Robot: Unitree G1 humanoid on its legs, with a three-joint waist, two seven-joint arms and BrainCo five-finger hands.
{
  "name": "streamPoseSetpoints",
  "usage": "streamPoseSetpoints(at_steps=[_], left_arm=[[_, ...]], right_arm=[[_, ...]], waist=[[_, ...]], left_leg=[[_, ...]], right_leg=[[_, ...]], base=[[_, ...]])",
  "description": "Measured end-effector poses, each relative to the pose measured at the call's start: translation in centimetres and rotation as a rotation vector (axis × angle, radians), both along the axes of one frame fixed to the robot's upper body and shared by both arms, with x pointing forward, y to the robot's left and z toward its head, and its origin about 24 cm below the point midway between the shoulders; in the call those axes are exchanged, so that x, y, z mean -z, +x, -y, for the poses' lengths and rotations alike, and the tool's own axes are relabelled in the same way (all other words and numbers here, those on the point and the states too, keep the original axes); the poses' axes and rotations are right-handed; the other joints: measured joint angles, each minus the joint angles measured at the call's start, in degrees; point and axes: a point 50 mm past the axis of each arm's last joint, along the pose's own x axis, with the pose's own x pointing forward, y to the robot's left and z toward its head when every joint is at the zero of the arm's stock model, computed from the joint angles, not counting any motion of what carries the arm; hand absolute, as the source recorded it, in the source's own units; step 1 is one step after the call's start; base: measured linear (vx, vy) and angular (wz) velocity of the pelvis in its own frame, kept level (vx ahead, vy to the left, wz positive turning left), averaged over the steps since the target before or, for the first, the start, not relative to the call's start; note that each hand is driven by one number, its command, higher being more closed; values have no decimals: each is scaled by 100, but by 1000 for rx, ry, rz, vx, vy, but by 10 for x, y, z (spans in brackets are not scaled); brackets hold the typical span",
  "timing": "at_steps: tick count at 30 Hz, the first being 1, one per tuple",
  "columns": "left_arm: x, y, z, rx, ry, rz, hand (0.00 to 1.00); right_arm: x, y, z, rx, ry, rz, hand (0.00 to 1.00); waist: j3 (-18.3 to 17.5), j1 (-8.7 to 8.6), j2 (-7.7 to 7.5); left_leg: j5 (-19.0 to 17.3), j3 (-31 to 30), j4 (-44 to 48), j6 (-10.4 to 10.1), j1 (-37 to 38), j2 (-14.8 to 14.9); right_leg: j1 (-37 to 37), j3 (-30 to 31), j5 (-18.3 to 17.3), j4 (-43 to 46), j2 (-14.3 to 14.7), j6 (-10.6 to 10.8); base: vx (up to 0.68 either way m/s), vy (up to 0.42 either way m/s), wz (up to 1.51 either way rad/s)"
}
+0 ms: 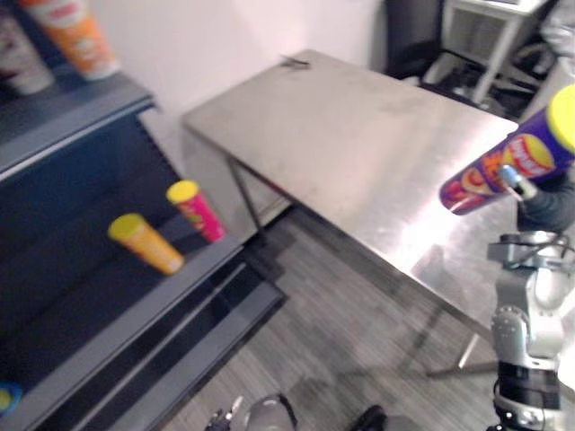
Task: Put the gum and the chips on the shelf.
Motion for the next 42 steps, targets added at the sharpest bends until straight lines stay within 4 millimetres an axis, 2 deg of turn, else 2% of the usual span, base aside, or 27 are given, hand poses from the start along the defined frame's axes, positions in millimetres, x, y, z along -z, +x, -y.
streamPoseSetpoints(at_steps=[1,2,3,4,6,7,11,14,17,21,28,31,33,36,38,39,40,41,42], left_arm=[[0,0,-1,0,1,1,0],[0,0,0,0,-1,-2,0],[0,-1,0,1,-6,-7,0],[0,-1,0,1,-6,-7,0],[1,-2,0,-1,-10,-10,0],[0,-1,-1,0,-7,-8,0],[1,-2,-8,0,18,-37,0],[0,4,-9,24,37,-26,0],[-2,7,-14,24,55,-21,0],[-2,8,-14,22,52,-16,0],[-6,15,-16,18,54,25,0],[-8,18,-18,-2,59,51,0],[-13,24,-22,-14,75,96,0],[-16,28,-24,-44,69,128,0],[-16,29,-23,-40,69,129,0],[-16,29,-24,-36,71,130,0],[-16,30,-23,-28,73,129,0],[-16,31,-22,-3,76,124,0],[-16,31,-23,16,82,122,0]], right_arm=[[0,-1,1,5,1,3,100],[0,-3,7,29,8,6,100],[5,-9,11,48,3,-13,100],[6,-11,11,52,3,-18,100],[10,-17,15,72,-2,-30,100],[10,-17,16,75,-1,-29,100],[18,-17,12,70,34,-48,100],[20,-15,8,70,24,-56,100],[22,-14,2,61,21,-66,100],[22,-14,2,66,8,-68,100],[23,-11,-4,37,-26,-84,100],[22,-4,-15,-17,-36,-87,100],[21,5,-25,-68,-44,-86,100],[20,10,-37,-121,-57,-90,100],[23,11,-46,-163,-70,-100,100],[23,11,-48,-169,-72,-103,100],[26,10,-47,-174,-77,-114,100],[27,10,-47,-176,-83,-120,100],[29,9,-47,-177,-83,-125,100]], waist=[[-4,-4,-6],[-6,-7,-3],[8,-50,-38],[4,-52,-32],[-83,-90,171],[-112,-89,244],[-45,-5,-6],[15,24,-111],[105,120,-188],[198,199,-198],[277,280,-232],[324,332,-312],[420,353,-422],[581,489,-447],[596,558,-417],[603,539,-418],[609,474,-422],[624,406,-381],[650,386,-336]], left_leg=[[5,32,-47,6,-1,-48],[-184,141,102,-66,19,-73],[-316,168,204,-300,133,-59],[-330,169,201,-328,149,-47],[-485,183,-407,-656,431,-5],[-549,187,-618,-745,420,-75],[-508,40,-784,-640,197,-462],[-454,-54,-778,-502,104,-649],[-492,-144,-836,-425,101,-671],[-436,-200,-1074,-418,126,-746],[-46,-350,-1496,-417,118,-827],[-30,-362,-1430,-407,97,-820],[-138,-376,-1073,-357,-64,-725],[-466,-384,-565,-352,-101,-534],[-768,-546,-323,-317,-179,-540],[-826,-610,-296,-294,-187,-581],[-932,-819,-296,-205,-175,-779],[-947,-1004,-301,-75,-110,-930],[-941,-1135,-300,-70,-100,-956]], right_leg=[[15,-66,-43,-6,-39,44],[43,-314,-43,12,-169,110],[149,-674,-8,-8,-303,160],[164,-731,4,-18,-320,178],[136,-1095,196,-122,-330,350],[82,-1132,256,-124,-345,373],[-9,-1268,800,-360,-524,440],[-5,-1261,993,-422,-632,463],[-3,-1209,1005,-427,-608,472],[-18,-1072,1002,-449,-586,474],[-112,-883,992,-527,-478,459],[-105,-852,992,-528,-476,460],[-79,-803,995,-531,-456,463],[92,-777,1010,-507,-425,486],[184,-737,1012,-241,-543,490],[180,-647,1013,-76,-645,488],[54,-32,1069,408,-916,360],[-405,1265,1292,1071,-1075,-16],[-642,2062,1156,1160,-923,174]], base=[[-147,-10,147],[-125,18,124],[-120,28,121],[-128,94,121],[-136,200,86],[-120,273,66],[-70,267,38],[-16,253,29],[-42,117,5],[-58,62,7],[55,40,15],[93,42,13],[41,42,13],[16,80,-1],[-46,111,14],[-28,154,60],[59,195,84],[79,197,89],[83,148,95]])
